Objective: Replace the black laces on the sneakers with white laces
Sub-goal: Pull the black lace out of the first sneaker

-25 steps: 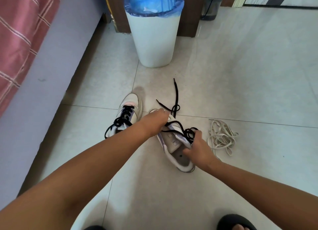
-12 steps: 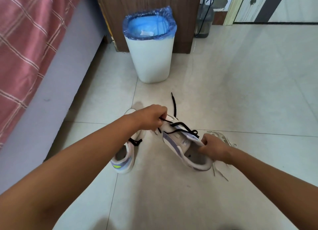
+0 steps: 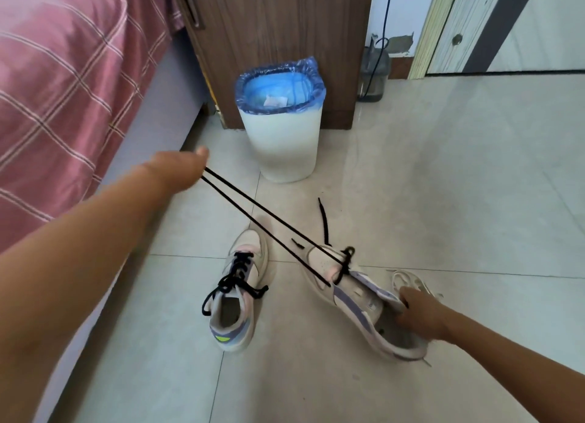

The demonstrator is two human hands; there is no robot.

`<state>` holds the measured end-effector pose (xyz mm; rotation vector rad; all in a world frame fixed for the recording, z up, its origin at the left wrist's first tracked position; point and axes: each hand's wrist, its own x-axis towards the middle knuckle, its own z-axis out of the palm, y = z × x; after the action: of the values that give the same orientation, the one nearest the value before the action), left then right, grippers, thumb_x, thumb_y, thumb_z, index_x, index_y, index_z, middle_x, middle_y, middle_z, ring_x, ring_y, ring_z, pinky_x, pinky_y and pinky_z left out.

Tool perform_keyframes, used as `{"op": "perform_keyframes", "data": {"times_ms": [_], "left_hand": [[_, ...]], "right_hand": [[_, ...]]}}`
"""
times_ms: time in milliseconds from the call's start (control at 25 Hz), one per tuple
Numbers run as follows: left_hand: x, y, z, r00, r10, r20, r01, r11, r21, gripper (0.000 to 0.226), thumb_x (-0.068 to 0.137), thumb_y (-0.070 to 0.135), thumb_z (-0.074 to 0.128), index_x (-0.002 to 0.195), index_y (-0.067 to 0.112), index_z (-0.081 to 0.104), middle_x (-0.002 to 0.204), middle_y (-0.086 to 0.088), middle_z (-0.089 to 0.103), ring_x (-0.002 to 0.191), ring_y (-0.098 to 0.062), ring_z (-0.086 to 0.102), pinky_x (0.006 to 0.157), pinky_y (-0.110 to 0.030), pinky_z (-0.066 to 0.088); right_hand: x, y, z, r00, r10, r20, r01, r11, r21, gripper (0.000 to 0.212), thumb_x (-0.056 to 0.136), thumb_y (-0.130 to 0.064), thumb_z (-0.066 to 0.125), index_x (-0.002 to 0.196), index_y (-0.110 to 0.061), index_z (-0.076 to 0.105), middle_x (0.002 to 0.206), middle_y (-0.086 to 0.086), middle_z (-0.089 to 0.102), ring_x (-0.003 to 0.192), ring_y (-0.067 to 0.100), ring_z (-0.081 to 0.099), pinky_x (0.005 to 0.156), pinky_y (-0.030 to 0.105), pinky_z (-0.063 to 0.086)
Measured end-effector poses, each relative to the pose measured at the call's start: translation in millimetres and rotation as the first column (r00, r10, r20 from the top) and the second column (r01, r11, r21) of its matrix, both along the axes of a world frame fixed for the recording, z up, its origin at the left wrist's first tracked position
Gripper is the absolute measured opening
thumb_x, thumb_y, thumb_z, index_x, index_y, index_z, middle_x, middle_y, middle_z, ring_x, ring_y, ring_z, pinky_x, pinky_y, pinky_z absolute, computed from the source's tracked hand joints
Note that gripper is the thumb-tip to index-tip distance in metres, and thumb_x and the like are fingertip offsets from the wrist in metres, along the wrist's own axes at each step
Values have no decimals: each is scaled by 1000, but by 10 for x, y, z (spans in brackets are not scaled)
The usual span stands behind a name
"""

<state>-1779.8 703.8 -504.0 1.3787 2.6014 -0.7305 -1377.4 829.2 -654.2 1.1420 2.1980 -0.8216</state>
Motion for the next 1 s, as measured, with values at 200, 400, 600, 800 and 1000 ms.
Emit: {"op": "perform_keyframes", "data": {"times_ms": [200,400,600,800,1000], "left_hand": [[-197,-89,22,979,201,-43,-200,979,38,40,99,14,29,135,-3,30,128,-25,51,115,-41,52,95,-48,41],[892,-64,-747,910,158,383,-24,943,-331,44,96,23,41,135,7,33,110,-10,55,90,-23,61,78,-34,48],[1768,-19,-1259,813,-391,432,417,908,38,99,78,44,69,149,10,9,153,-12,12,142,-27,13,115,-47,15],[1881,10,-1423,756,-604,253,582,797,164,66,19,21,86,81,10,64,83,-5,61,71,-21,60,59,-26,46],[1889,22,-1403,809,-532,250,500,846,182,45,74,-3,63,114,4,45,110,-11,55,91,-28,58,79,-33,37]], "right_hand": [[87,37,26,998,-17,67,13,998,68,25,93,-29,49,74,-26,32,92,-1,48,86,16,47,68,23,34],[72,-3,-8,999,-50,-14,50,999,7,27,90,-23,52,71,-22,33,75,-7,43,68,8,42,52,18,27],[-39,-48,-22,995,-46,-88,44,999,-27,22,86,-23,57,74,-19,39,76,-3,48,66,8,41,56,23,30],[-111,-56,5,996,-36,-87,32,999,-42,26,84,-23,57,71,-21,35,71,-4,46,63,8,38,54,23,28],[-146,-40,40,995,-39,-95,36,999,-30,26,86,-21,56,71,-20,35,71,-5,44,62,6,38,52,21,28]]}}
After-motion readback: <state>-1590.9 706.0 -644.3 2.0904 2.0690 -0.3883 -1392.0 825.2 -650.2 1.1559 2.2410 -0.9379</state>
